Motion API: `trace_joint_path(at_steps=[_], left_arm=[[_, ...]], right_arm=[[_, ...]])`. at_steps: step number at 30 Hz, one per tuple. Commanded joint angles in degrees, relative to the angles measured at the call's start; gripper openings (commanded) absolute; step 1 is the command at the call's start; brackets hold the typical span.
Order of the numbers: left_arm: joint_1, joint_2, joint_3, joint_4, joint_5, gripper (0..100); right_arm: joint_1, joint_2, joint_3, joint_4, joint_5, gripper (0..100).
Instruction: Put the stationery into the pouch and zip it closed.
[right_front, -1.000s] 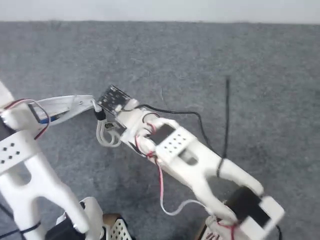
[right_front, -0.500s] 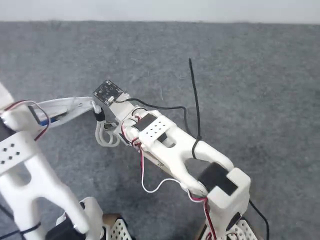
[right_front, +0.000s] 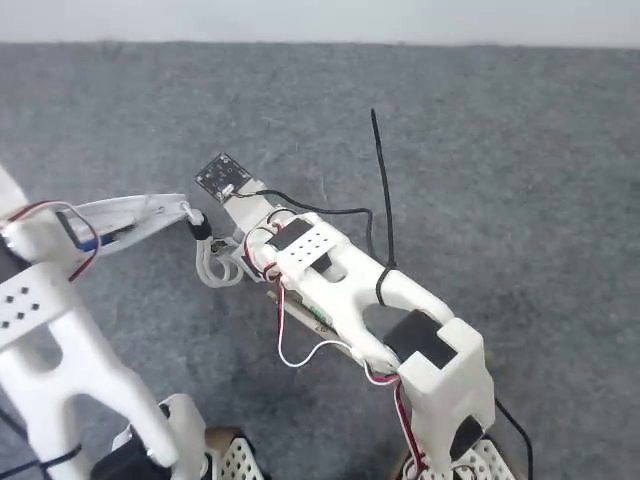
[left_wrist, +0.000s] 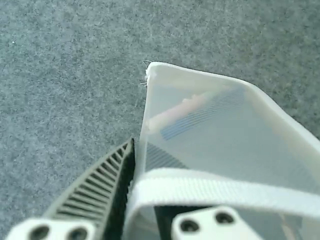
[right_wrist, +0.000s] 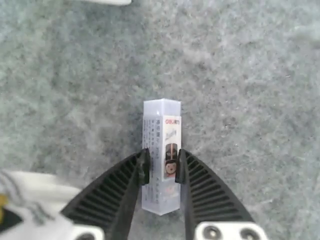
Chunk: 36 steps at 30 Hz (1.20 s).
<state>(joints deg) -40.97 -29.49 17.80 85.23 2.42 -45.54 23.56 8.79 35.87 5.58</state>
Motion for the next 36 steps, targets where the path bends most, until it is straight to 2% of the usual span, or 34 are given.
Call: trace_joint_path(at_steps=[1, 5, 10, 15, 17, 23, 28, 36], left_arm=[[-0.09, -0.53, -0.48, -1.49, 1.05, 1], [-0.09, -0.53, -0.48, -1.49, 1.05, 1], [-0.09, -0.53, -0.48, -1.49, 1.05, 1], [-0.09, -0.53, -0.48, -1.49, 1.05, 1], [-0.09, -0.53, -0.48, -1.49, 1.05, 1], [-0.09, -0.53, -0.48, -1.49, 1.05, 1], [-0.09, -0.53, -0.48, -1.49, 1.05, 1], [-0.09, -0.53, -0.48, -1.58, 1.05, 1]], right_arm=[[0.92, 0.04, -2.02, -0.48, -0.18, 5.4], [0.92, 0.04, -2.2, 1.19, -0.18, 5.6], [0.92, 0.13, -7.3, 11.82, -0.53, 18.8], [0.92, 2.07, -8.79, 13.67, -0.35, 19.3], [0.92, 4.09, -9.85, 13.58, -0.26, 17.3], [2.33, 4.97, -13.19, 13.85, -0.26, 0.3], [3.56, 2.07, -12.92, 17.8, -0.26, 0.6], [6.37, -4.18, -12.84, 33.36, -0.26, 0.6]])
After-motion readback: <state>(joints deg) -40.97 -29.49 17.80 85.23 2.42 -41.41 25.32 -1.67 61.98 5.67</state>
